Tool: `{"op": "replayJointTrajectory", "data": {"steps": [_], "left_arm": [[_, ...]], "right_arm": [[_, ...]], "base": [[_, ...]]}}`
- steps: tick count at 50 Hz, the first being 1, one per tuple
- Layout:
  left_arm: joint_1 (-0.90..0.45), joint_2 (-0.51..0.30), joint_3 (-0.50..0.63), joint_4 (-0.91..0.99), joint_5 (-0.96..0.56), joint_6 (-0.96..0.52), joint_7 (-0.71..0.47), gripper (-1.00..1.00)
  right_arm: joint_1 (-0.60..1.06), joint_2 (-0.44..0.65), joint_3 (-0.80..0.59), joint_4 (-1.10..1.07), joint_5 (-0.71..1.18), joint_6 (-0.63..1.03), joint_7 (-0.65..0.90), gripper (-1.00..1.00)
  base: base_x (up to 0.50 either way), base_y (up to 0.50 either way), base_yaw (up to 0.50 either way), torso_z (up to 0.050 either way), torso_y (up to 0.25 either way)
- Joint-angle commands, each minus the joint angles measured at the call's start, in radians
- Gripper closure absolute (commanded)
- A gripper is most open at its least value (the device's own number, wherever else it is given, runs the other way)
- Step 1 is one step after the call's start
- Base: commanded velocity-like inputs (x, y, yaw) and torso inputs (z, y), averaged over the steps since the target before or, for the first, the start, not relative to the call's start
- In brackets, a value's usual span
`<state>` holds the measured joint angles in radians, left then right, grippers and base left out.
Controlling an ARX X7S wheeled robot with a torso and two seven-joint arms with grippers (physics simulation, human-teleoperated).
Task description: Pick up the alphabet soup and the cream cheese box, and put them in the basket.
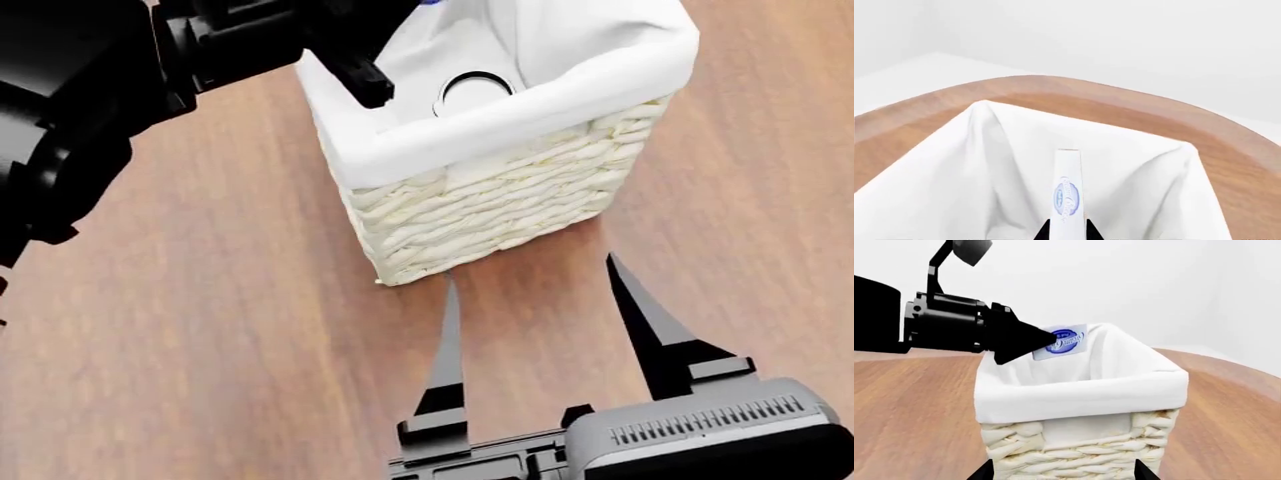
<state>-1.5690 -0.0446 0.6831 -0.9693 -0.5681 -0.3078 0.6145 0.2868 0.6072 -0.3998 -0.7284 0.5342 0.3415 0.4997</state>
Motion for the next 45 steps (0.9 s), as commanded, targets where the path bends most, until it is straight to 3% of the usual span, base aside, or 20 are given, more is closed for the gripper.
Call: {"op": "replayJointTrajectory", "data": {"steps": [1, 5, 6, 25, 29, 30, 34, 41, 45], "left_arm": [[-0.001, -0.003, -0.009, 0.017, -0.031, -0.004, -0.003, 1.00], [-0.003, -0.006, -0.011, 0.020, -0.036, -0.002, -0.007, 1.00], [-0.003, -0.008, -0.015, 0.027, -0.043, -0.006, -0.011, -1.00], [0.007, -0.022, -0.011, 0.063, -0.057, -0.002, -0.031, -1.00], [0.132, -0.102, 0.005, 0.334, 0.061, 0.146, -0.276, -1.00], [0.185, -0.132, 0.017, 0.445, 0.136, 0.159, -0.421, -1.00], [0.345, -0.205, -0.029, 0.766, 0.156, 0.157, -0.640, -1.00], [0.547, -0.288, -0.073, 1.139, 0.150, 0.093, -0.866, -1.00], [0.601, -0.318, -0.071, 1.253, 0.165, 0.071, -0.923, -1.00]], "right_arm": [[0.002, 0.001, -0.002, 0.002, 0.001, 0.001, 0.000, -1.00], [0.007, 0.001, -0.004, -0.002, 0.003, 0.005, 0.001, -1.00], [0.006, 0.000, -0.005, 0.001, 0.001, 0.002, 0.000, -1.00], [0.004, 0.000, -0.009, 0.006, 0.000, -0.003, -0.001, -1.00], [-0.018, -0.005, -0.014, 0.031, -0.025, -0.038, -0.007, -1.00], [-0.018, -0.007, -0.016, 0.033, -0.025, -0.037, -0.007, -1.00], [0.002, -0.007, -0.015, 0.017, -0.011, -0.010, 0.002, -1.00], [0.006, -0.011, -0.017, 0.021, -0.011, -0.017, -0.002, -1.00], [0.007, -0.010, -0.014, 0.013, -0.004, -0.016, 0.001, -1.00]], "base": [[0.00, 0.00, 0.00, 0.000, 0.000], [0.00, 0.00, 0.00, 0.000, 0.002], [0.00, 0.00, 0.00, 0.000, 0.000], [0.00, 0.00, 0.00, 0.000, 0.000], [0.00, 0.00, 0.00, 0.000, 0.000], [0.00, 0.00, 0.00, 0.000, 0.000], [0.00, 0.00, 0.00, 0.000, 0.000], [0.00, 0.00, 0.00, 0.000, 0.000], [0.00, 0.00, 0.00, 0.000, 0.000]]}}
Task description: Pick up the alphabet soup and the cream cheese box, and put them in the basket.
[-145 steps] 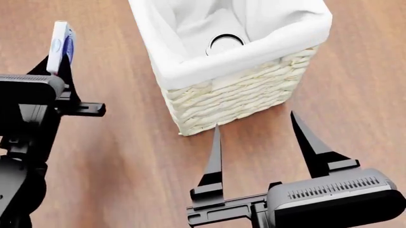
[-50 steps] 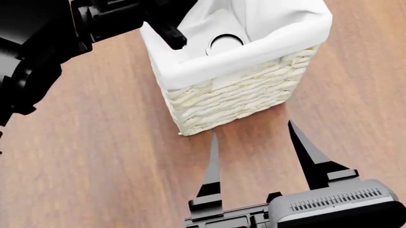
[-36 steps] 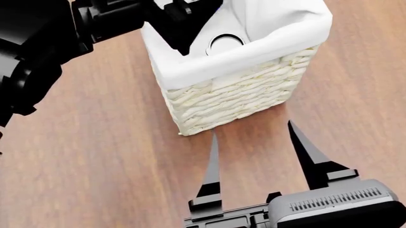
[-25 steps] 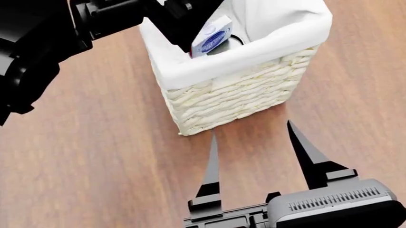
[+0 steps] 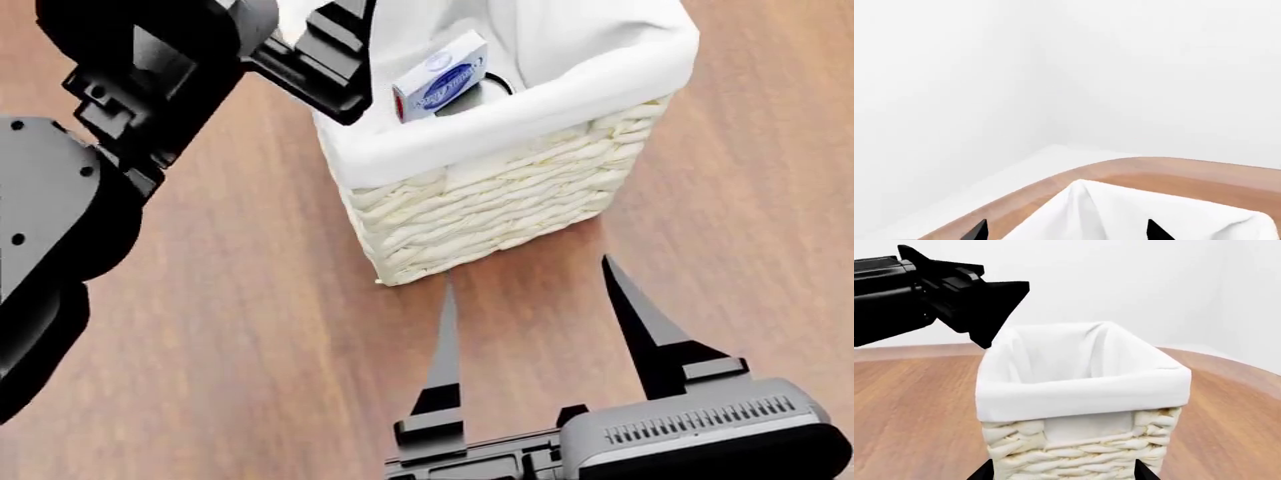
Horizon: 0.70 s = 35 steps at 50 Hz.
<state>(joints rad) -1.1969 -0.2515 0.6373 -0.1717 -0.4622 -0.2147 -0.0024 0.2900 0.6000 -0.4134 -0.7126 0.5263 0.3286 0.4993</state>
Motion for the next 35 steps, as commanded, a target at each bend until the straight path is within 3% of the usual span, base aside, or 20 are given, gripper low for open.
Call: {"op": "replayJointTrajectory", "data": {"steps": [1, 12, 35], "left_arm": [[0.248, -0.122, -0.025, 0.495, 0.072, -0.029, -0.331, -1.00], [0.381, -0.169, -0.011, 0.658, 0.109, -0.016, -0.413, -1.00], [0.472, -0.264, -0.013, 0.935, 0.134, -0.073, -0.496, -1.00]], "right_arm": [[0.003, -0.003, 0.001, -0.002, 0.004, -0.005, 0.001, -1.00], [0.011, -0.005, 0.005, -0.037, 0.014, -0.003, 0.012, -1.00], [0.068, 0.023, 0.039, -0.261, -0.068, 0.032, 0.125, -1.00]], "base": [[0.00, 0.00, 0.00, 0.000, 0.000], [0.00, 0.00, 0.00, 0.000, 0.000], [0.00, 0.00, 0.00, 0.000, 0.000]]}}
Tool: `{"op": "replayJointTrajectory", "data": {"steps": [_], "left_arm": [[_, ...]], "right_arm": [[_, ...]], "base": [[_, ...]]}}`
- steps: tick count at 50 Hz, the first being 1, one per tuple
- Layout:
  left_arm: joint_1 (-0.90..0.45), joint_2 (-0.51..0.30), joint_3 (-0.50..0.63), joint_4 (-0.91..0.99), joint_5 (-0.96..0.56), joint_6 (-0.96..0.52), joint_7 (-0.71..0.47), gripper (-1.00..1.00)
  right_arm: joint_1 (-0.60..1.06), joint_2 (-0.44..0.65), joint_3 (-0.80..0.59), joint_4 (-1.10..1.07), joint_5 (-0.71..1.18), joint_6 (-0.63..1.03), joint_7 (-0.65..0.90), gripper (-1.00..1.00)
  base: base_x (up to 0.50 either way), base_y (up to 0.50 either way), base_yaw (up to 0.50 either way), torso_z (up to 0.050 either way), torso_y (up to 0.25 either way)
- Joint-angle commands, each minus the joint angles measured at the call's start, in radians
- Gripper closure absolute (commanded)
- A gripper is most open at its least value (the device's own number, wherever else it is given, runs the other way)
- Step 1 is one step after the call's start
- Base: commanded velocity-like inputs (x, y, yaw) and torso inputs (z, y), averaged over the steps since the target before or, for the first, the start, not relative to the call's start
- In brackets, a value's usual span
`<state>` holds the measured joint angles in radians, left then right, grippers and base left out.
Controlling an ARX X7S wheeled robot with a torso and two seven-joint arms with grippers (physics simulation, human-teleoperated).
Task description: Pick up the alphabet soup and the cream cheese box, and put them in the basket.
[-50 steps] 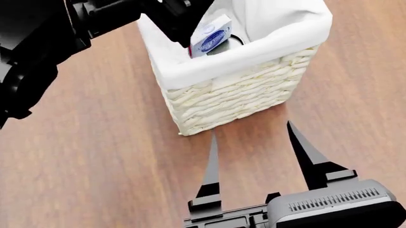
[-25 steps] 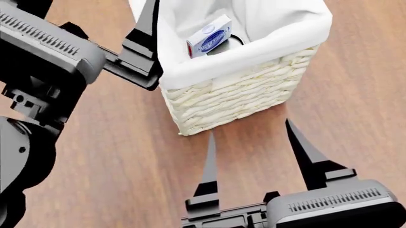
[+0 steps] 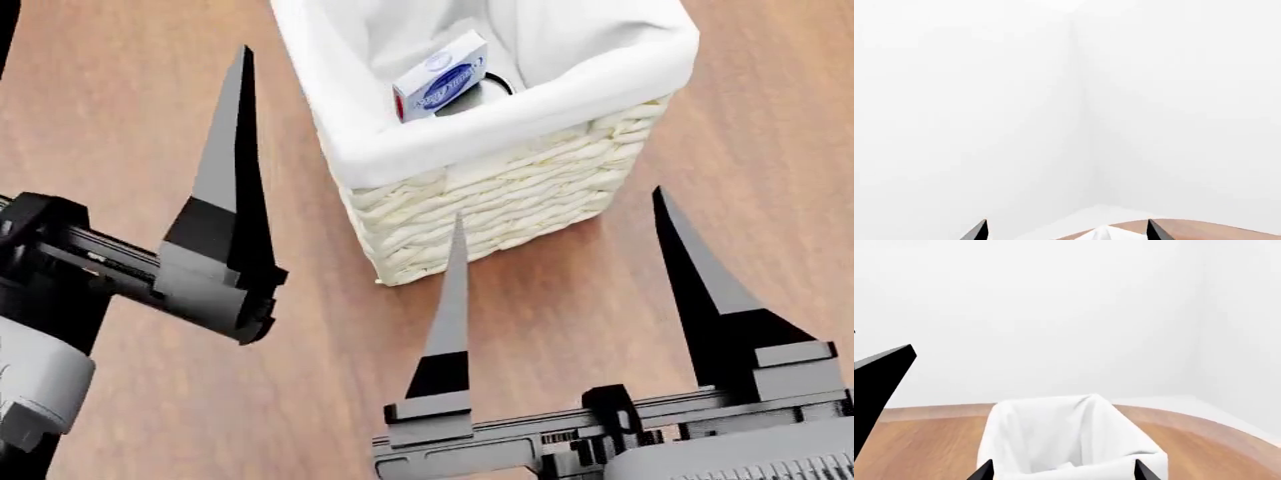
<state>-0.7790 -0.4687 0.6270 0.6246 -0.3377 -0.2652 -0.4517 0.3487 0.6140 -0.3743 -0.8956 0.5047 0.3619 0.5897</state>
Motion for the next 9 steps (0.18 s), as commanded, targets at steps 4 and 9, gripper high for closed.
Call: {"op": "replayJointTrajectory", "data": {"steps": [4, 9], "left_arm": [[0.069, -0.056, -0.012, 0.158, 0.014, -0.016, -0.060, -1.00], [0.071, -0.068, -0.019, 0.203, 0.004, -0.035, -0.073, -1.00]], "right_arm": [[0.003, 0.014, -0.007, -0.107, -0.047, -0.001, 0.040, -1.00], [0.005, 0.026, -0.012, -0.136, -0.053, 0.002, 0.054, -1.00]], "base": [[0.00, 0.00, 0.00, 0.000, 0.000], [0.00, 0.00, 0.00, 0.000, 0.000]]}}
